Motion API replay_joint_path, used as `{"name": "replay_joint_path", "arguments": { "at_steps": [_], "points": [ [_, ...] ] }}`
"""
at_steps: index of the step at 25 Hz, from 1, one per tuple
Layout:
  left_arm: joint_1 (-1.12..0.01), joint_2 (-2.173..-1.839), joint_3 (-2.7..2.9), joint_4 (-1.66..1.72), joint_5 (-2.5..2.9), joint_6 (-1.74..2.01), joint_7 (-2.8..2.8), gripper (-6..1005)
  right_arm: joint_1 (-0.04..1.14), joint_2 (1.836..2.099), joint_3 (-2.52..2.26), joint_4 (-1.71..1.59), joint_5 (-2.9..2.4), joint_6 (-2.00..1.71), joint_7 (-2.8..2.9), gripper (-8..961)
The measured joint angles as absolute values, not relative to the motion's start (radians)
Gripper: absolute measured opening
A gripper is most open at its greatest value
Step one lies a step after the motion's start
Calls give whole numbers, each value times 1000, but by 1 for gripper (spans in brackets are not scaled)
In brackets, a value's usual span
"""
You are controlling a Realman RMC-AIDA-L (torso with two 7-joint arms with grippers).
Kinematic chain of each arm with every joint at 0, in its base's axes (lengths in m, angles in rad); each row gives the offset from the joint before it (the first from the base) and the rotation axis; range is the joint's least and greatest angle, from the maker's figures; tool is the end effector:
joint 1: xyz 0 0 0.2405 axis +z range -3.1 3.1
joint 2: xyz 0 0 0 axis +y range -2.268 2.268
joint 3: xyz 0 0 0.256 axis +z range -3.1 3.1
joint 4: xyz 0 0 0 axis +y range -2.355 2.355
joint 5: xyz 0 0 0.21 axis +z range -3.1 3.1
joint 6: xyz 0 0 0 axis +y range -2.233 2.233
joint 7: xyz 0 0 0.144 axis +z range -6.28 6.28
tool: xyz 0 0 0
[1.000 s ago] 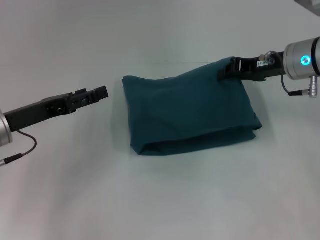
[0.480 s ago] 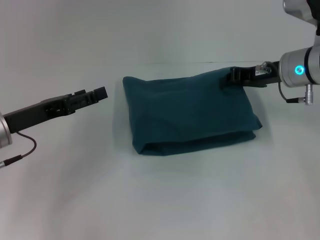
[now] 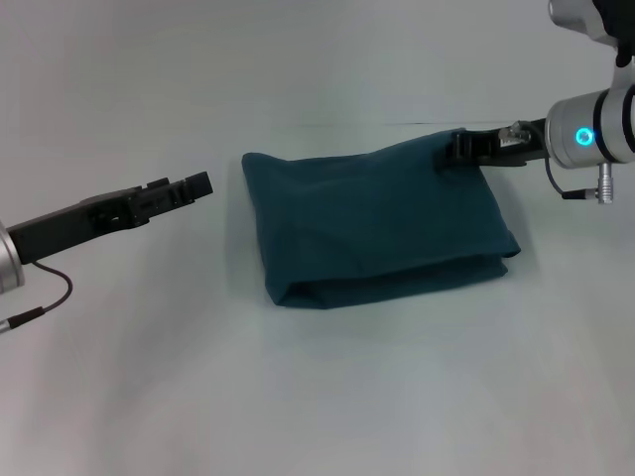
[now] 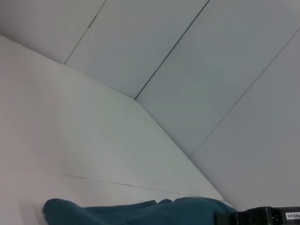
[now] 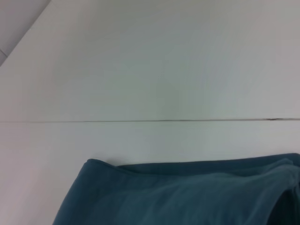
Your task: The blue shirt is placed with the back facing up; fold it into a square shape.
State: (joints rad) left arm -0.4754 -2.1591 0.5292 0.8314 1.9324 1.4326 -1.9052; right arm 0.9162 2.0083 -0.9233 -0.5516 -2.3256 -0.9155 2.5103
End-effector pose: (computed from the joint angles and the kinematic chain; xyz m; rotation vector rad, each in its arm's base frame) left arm -0.2720 0.3467 0.0333 -2.2226 -1.2648 -0.9587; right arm 0.2041 0.4654 -0.0040 -2.1603 1.4211 0.2780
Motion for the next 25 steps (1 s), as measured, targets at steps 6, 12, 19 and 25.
{"name": "replay_joint_path", "arguments": {
  "at_steps": [6,12,19,25],
  "points": [
    [-476,-2158,529,830,1932,1417,-1905,937,917,2008,-943,-542,-2344,-891,2518,74],
    [-481,-2158,529,828,1933,1409,-1905,936,917,2007,-943,-518,-2348,-871,2517,74],
    [-485,-2158,529,828,1933,1402,-1905,936,927,2011,-945,-515,-2388,-856,2519,74],
    [-484,-2159,529,828,1933,1394,-1905,937,944,2017,-945,-506,-2444,-850,2534,84]
  ]
}}
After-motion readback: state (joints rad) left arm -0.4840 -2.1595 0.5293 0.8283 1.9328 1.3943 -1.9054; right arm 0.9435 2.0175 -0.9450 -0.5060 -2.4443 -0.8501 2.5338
